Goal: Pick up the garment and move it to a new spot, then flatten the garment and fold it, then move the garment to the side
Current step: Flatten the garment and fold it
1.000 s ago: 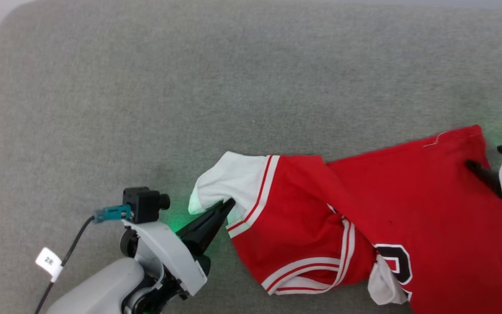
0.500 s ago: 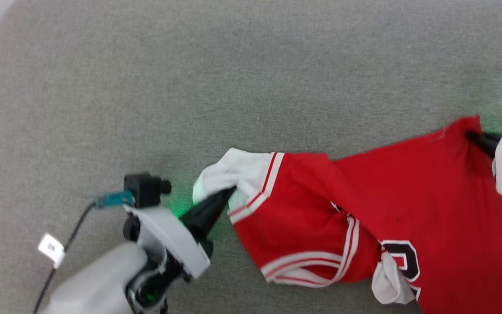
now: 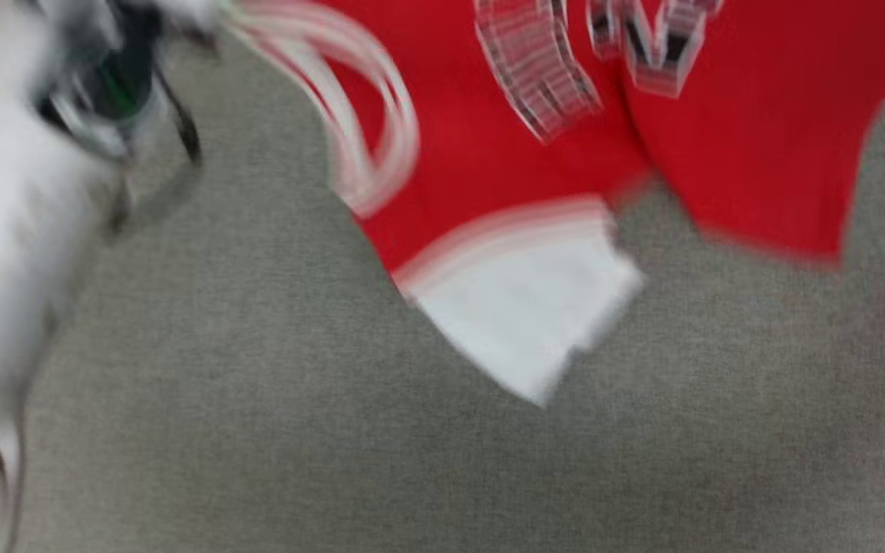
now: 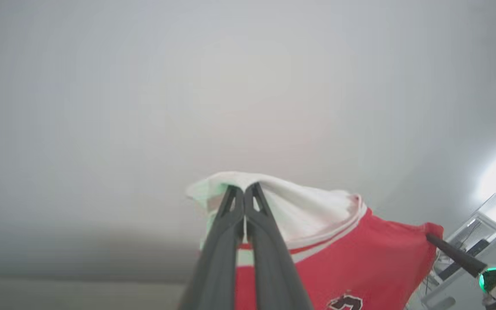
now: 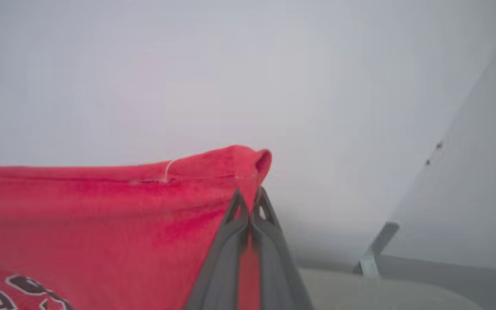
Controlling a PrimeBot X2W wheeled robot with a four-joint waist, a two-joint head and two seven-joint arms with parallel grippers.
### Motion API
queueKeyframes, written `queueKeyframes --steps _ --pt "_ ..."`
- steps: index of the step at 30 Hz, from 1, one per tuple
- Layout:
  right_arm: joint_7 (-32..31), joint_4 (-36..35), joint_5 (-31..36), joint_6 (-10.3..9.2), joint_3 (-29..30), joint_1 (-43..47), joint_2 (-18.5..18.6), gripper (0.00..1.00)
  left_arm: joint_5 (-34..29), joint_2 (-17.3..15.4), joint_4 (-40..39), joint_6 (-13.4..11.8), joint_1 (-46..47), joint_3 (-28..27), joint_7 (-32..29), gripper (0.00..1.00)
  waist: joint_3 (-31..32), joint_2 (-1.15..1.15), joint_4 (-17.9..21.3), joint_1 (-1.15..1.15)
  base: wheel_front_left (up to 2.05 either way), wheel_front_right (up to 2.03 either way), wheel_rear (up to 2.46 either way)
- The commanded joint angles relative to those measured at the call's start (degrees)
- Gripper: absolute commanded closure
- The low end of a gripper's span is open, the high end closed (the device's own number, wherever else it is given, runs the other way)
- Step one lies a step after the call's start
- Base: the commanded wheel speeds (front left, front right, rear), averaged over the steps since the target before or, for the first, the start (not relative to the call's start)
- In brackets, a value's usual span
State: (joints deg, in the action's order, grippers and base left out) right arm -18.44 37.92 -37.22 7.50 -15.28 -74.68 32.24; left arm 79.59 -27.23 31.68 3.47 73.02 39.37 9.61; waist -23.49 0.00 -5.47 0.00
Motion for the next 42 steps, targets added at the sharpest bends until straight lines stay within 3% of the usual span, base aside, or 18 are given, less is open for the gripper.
queueKeyframes --steps 1,6,11,15,18,24,30,36,42 --pt "2.77 2.94 2.30 -0.04 2.47 -4.64 -1.73 1.00 0.88 0.94 3.00 -0.50 5.56 -2.31 0.61 1.00 -2.04 0.00 1.72 0.00 0.00 0.00 0.00" --pt "9.78 9.77 8.33 -0.05 7.03 -14.04 -5.67 1.00 0.83 1.86 12.08 -0.27 17.76 -6.35 2.39 1.00 -2.54 0.00 3.10 0.00 0.00 0.00 0.00" --pt "13.67 16.26 12.36 -0.06 8.81 -18.61 -8.90 1.00 1.66 3.80 19.49 2.68 23.83 -7.18 1.67 1.00 -1.55 0.00 4.01 0.00 0.00 0.00 0.00" --pt "13.04 18.64 12.81 -0.05 5.39 -15.08 -9.59 1.00 2.15 5.07 21.21 3.97 18.90 -4.89 -1.74 1.00 -0.92 0.00 3.72 0.00 0.00 0.00 0.00" --pt "12.53 17.76 10.59 -0.05 2.33 -10.87 -9.30 1.00 4.27 5.87 17.78 4.06 12.63 -4.22 -2.59 1.00 -0.46 0.00 3.42 0.00 0.00 0.00 0.00" --pt "9.97 10.46 2.61 -0.05 -4.76 3.52 -5.83 1.00 8.33 4.35 6.33 4.09 -5.91 -3.22 -1.16 1.00 0.98 0.00 2.91 0.00 0.00 0.00 0.00" --pt "7.10 -1.83 -6.84 -0.05 -7.86 21.59 0.66 1.00 6.44 0.51 -6.68 4.10 -23.50 0.91 2.26 1.00 3.87 0.00 2.05 0.00 0.00 0.00 0.00" --pt "4.55 -15.52 -11.91 -0.04 -5.58 38.90 6.37 1.00 4.05 -3.37 -18.15 4.11 -35.67 3.62 4.64 1.00 6.65 0.00 1.66 0.00 0.00 0.00 0.00" --pt "-0.49 -28.00 -11.91 -0.04 0.57 54.62 7.90 1.00 1.81 -8.19 -27.91 4.10 -46.90 4.55 5.38 1.00 9.35 0.00 2.61 0.00 0.00 0.00 0.00"
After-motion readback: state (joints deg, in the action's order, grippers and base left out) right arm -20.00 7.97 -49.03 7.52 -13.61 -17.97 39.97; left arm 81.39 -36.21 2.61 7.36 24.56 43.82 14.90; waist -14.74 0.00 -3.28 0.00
